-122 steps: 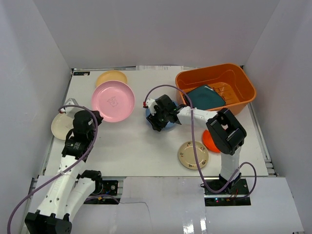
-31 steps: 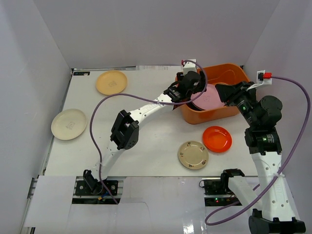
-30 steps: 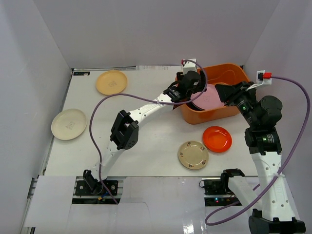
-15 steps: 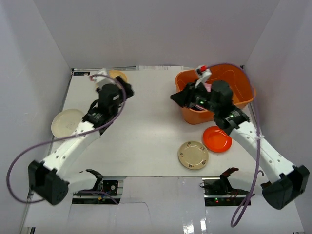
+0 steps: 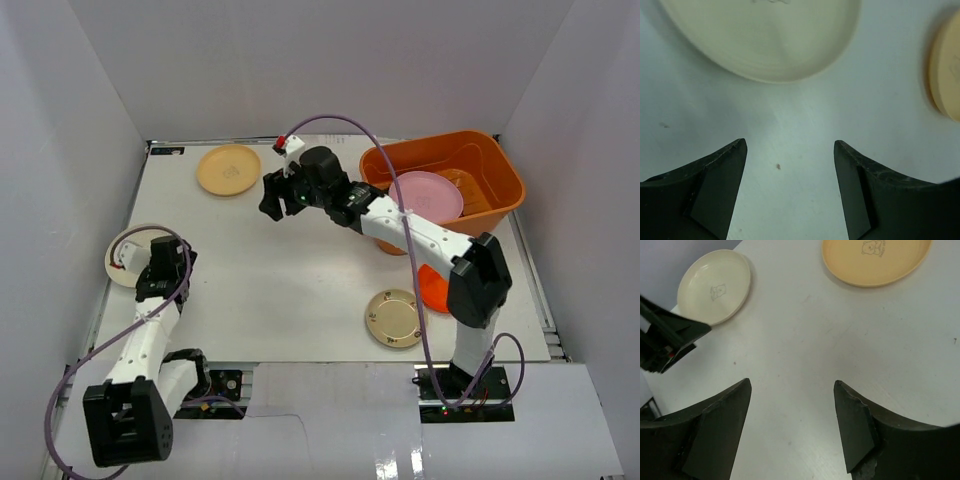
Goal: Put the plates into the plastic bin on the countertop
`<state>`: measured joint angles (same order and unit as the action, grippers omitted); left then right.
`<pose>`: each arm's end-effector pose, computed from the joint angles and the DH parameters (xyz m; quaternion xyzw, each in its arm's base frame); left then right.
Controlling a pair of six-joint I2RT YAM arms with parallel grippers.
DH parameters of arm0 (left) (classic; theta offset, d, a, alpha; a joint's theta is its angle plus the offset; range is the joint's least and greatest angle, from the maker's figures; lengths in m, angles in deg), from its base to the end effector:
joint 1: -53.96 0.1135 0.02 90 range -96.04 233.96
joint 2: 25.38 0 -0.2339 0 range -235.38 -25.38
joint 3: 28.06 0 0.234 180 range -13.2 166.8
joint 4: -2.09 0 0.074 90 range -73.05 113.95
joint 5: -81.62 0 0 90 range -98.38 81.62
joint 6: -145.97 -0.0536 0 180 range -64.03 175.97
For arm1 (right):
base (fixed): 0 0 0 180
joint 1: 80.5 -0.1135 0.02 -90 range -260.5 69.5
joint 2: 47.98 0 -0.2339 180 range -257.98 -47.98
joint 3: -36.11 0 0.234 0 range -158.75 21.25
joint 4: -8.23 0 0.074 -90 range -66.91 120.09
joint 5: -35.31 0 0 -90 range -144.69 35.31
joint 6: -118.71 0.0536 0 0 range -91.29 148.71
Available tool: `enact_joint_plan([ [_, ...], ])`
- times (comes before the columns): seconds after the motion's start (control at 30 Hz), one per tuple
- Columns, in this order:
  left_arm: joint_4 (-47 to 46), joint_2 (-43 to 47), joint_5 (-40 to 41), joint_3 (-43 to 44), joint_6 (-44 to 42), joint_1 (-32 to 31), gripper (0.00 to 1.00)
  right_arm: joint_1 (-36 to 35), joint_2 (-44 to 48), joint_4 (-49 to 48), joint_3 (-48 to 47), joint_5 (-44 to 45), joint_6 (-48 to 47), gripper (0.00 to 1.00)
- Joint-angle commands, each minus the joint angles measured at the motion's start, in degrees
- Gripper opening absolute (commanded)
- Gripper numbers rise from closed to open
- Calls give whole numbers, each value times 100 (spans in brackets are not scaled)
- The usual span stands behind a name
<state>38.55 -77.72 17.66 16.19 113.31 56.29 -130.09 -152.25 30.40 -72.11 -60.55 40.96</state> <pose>0.1947 0.0315 0.1800 -0.5226 0.7363 0.0105 0.4298 0.2759 0.3325 0.3165 -0.2874 0.7569 0.3364 0.4810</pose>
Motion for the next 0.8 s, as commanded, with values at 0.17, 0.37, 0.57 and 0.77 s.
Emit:
enact_joint_plan([
  [0.17,-543,-302,-1039,-381,541,1532,88,54,-1972,95,-2149,999,655,87],
  [0.37,-824,-856,-1540,-293,594,2491,91,273,-3467,-228,-3548,1579,1665,88],
  [0.57,-1158,-1656,-1918,-196,699,2782,84,502,-4180,-1116,-3636,2256,2430,89],
  [0.77,-1413,-2017,-1936,-214,665,2782,63,529,-4944,-1513,-4146,2757,2563,94],
])
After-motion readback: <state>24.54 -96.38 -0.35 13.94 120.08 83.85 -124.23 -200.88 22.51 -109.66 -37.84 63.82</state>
